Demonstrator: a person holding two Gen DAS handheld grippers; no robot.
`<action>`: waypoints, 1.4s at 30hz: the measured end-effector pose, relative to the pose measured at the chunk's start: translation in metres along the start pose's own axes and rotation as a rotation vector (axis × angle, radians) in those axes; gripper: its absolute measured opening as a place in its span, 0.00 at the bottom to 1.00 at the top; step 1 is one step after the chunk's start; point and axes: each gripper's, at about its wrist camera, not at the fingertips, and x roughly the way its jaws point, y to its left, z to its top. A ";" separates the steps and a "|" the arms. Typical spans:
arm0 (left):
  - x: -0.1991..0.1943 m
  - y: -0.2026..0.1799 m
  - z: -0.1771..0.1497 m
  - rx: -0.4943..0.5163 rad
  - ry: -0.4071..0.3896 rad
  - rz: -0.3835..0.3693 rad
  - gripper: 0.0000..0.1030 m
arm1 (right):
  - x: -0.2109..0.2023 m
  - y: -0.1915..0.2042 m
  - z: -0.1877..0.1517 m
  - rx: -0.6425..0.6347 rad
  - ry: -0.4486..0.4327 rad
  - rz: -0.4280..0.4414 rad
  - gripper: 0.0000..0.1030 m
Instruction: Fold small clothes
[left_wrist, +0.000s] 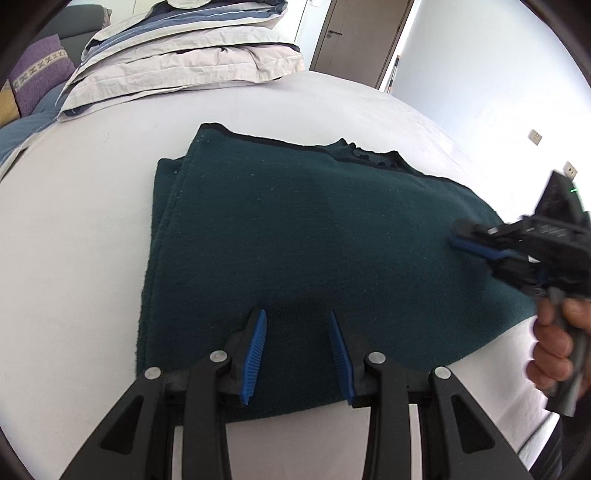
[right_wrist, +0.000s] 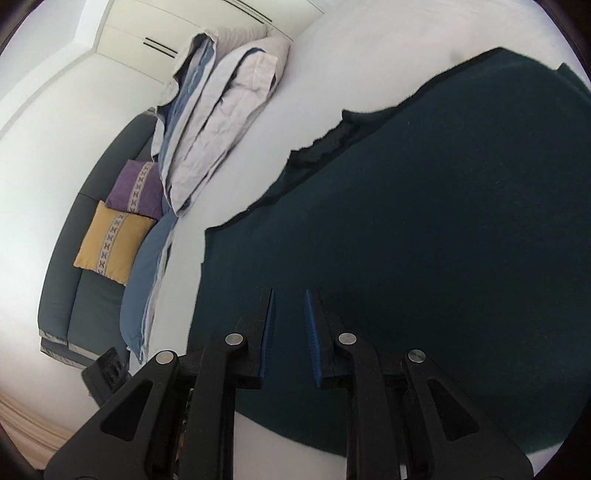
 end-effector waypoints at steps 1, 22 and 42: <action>-0.003 0.006 -0.002 -0.010 -0.003 -0.017 0.37 | 0.004 -0.009 0.000 0.019 0.002 0.000 0.15; 0.014 0.009 0.090 -0.072 -0.092 0.038 0.50 | 0.021 -0.001 0.057 0.054 -0.141 0.071 0.48; 0.032 0.053 0.079 -0.201 -0.060 -0.086 0.52 | -0.127 -0.141 0.064 0.254 -0.391 -0.128 0.54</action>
